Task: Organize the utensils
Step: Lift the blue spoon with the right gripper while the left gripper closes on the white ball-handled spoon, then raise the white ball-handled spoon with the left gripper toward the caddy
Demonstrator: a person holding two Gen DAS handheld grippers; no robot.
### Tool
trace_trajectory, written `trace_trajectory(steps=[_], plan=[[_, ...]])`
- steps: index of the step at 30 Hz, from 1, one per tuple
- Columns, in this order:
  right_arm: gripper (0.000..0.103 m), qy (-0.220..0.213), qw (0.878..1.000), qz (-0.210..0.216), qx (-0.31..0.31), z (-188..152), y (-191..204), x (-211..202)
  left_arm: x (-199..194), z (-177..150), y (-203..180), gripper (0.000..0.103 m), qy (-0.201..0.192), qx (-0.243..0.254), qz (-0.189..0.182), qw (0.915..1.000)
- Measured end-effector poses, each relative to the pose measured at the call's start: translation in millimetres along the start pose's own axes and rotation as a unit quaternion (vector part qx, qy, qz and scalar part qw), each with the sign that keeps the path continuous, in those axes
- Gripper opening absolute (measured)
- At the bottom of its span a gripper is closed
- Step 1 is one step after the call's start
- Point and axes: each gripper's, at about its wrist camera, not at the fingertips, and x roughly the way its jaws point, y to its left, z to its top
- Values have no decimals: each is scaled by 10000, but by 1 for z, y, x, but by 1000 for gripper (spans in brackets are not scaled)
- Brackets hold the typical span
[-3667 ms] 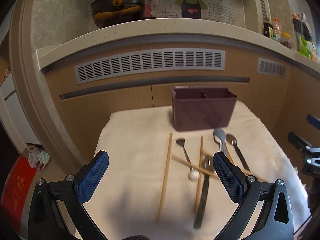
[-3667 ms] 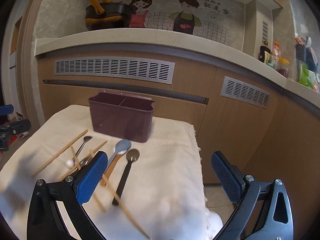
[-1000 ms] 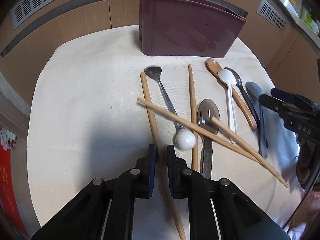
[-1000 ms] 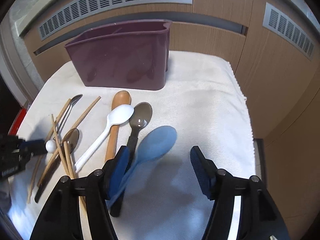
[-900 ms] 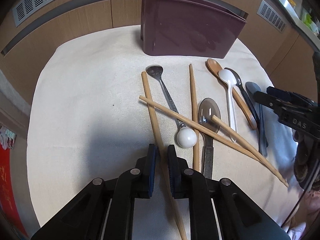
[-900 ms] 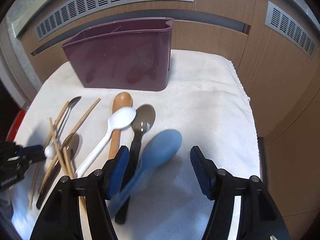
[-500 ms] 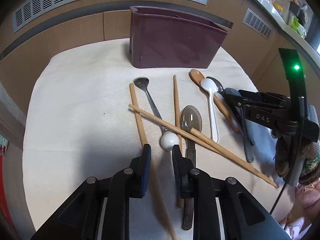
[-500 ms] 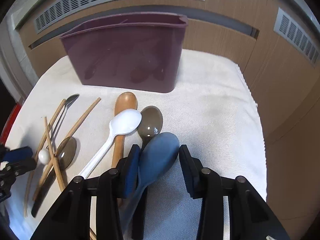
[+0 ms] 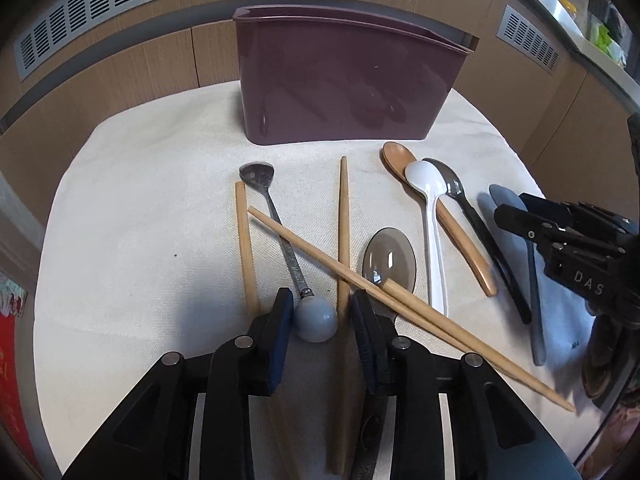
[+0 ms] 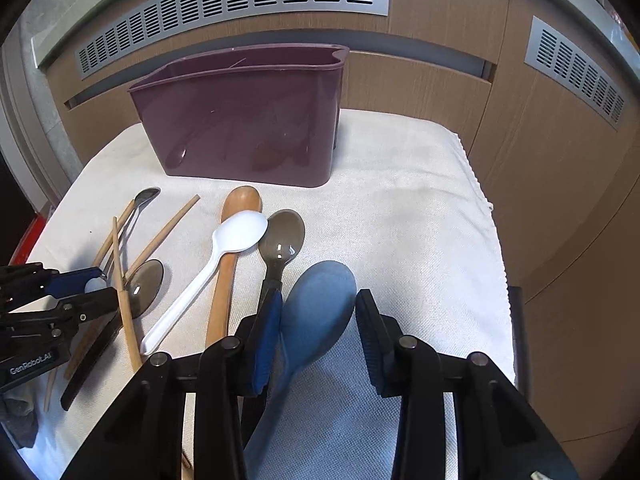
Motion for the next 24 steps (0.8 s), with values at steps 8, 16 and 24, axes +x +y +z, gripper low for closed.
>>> trace_trajectory(steps=[8, 16, 24], plan=[[32, -614, 9981, 77, -28, -2, -1, -32, -54, -10, 5, 22, -880, 91, 119, 9960], [30, -925, 9955, 71, -173, -3, 2, -59, -89, -20, 5, 22, -1177, 108, 169, 9928], [26, -1415, 9892, 199, -316, 1, 9, -88, -131, -5, -4, 22, -1811, 208, 53, 9832]])
